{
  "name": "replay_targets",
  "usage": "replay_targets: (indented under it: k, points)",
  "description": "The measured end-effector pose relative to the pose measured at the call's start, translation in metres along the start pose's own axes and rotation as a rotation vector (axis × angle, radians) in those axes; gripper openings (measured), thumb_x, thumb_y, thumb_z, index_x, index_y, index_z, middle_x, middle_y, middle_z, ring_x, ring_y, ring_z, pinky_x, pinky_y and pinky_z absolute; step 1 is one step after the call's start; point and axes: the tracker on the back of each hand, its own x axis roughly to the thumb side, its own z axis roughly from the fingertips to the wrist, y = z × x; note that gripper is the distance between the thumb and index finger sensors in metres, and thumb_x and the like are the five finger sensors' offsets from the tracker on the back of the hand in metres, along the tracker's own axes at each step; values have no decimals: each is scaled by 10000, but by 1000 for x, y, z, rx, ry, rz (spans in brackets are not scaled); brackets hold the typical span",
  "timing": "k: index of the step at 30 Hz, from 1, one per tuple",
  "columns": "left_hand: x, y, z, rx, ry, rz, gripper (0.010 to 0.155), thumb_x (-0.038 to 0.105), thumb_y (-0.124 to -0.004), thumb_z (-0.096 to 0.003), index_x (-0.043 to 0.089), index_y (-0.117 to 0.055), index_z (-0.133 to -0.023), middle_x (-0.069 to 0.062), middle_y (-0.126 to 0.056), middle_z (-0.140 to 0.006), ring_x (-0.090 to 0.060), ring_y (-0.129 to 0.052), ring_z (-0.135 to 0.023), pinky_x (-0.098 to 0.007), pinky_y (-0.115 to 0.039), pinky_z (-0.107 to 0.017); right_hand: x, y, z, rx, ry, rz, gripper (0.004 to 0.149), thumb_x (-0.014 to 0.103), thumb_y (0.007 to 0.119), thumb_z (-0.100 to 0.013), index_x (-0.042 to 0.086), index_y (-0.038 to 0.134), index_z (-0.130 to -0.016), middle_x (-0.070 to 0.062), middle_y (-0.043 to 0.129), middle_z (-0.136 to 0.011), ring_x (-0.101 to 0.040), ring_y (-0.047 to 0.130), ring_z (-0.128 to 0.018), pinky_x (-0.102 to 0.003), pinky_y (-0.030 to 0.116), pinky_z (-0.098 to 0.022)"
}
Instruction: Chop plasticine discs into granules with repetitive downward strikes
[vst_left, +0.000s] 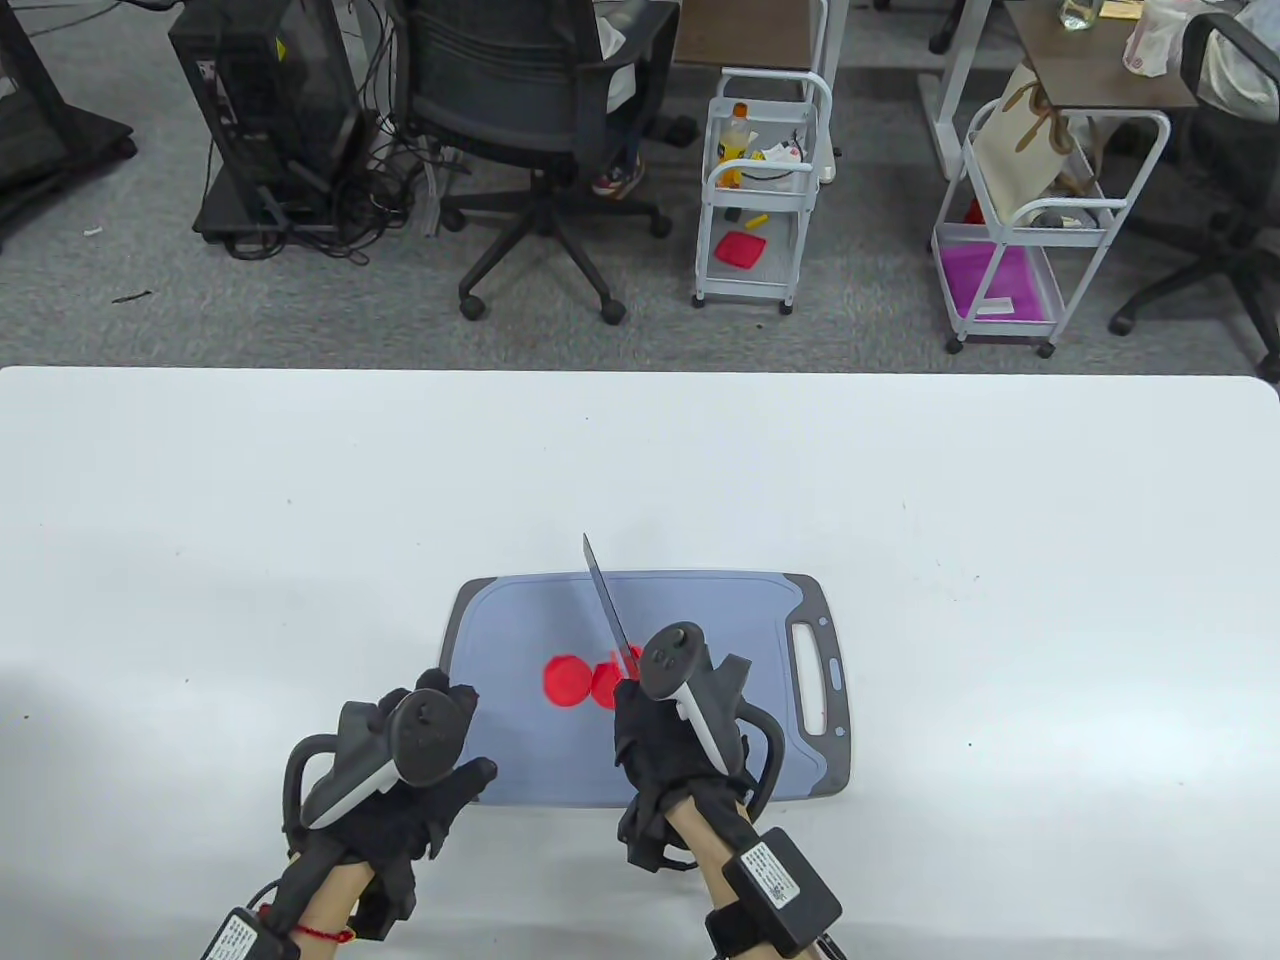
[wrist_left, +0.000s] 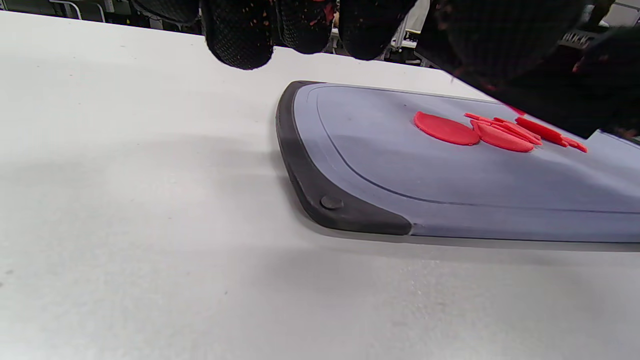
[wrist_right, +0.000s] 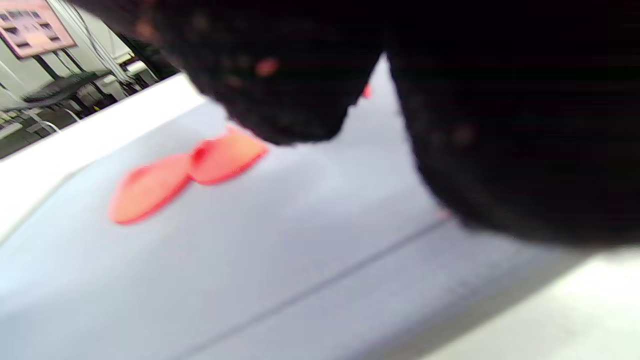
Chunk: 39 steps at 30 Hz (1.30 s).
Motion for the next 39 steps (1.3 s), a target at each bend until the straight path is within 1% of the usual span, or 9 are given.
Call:
replay_targets:
  k: [3,5,9,15,19,24,28,36,39]
  points:
    - [1,-1,1,1,-5,-4,781,627,-651,-432,300,-529,-1131,-115,-459,-1270,-465,-613,-1094,-663,-475,-751,6,7,1,-2,8,78,564,568,751,-481,85,865,-749,68,1021,-277,-292,1090,-13,-480,832,-26]
    - [2,-2,1,-1,-6,-8,779,627,-650,-432,303,-528,-1130,-112,-458,-1271,-463,-613,-1094,-663,-475,-752,4,19,-7,66,67,150,567,581,731,-474,100,839,-754,88,1013,-271,-281,1101,-19,-475,847,-31]
    - [4,-3,1,-4,-8,-8,779,627,-651,-432,307,-526,-1131,-112,-459,-1271,-463,-614,-1093,-662,-477,-752,7,22,-7,31,53,138,566,570,738,-479,83,841,-749,81,1009,-262,-291,1091,-5,-486,837,-21]
    - [2,-4,0,-16,2,-6,781,627,-650,-432,305,-523,-1132,-113,-457,-1271,-467,-611,-1093,-664,-474,-751,9,17,-2,72,82,211,576,571,727,-476,75,833,-750,78,1012,-270,-296,1102,-14,-489,841,-20]
    - [1,-3,0,-10,4,-3,779,626,-649,-433,307,-523,-1131,-114,-459,-1270,-463,-613,-1094,-663,-476,-751,13,22,-14,45,74,138,573,571,730,-475,77,833,-748,78,1011,-265,-295,1099,-14,-489,841,-20]
    - [-2,-3,-1,-18,10,-1,753,601,-638,-443,308,-531,-1128,-113,-461,-1269,-462,-617,-1092,-662,-478,-751,2,15,-11,105,77,99,572,571,740,-478,78,846,-746,77,1015,-267,-294,1096,-13,-486,836,-21]
    - [-2,-2,0,-4,10,5,763,611,-642,-439,309,-527,-1130,-115,-459,-1270,-464,-615,-1093,-664,-477,-750,-9,12,-8,79,38,47,570,571,750,-479,79,857,-745,74,1019,-271,-291,1090,-9,-482,831,-21]
    - [0,-3,0,-16,3,-2,767,616,-642,-438,307,-525,-1131,-113,-458,-1271,-464,-613,-1094,-663,-476,-751,4,14,4,14,16,104,571,567,746,-479,78,859,-750,68,1021,-276,-293,1092,-13,-482,832,-21]
    - [-1,-3,0,-18,8,-7,771,619,-643,-436,308,-525,-1131,-114,-459,-1271,-464,-613,-1094,-663,-476,-751,12,20,-4,84,86,161,579,568,729,-482,66,832,-752,73,1010,-274,-295,1096,-11,-487,834,-15]
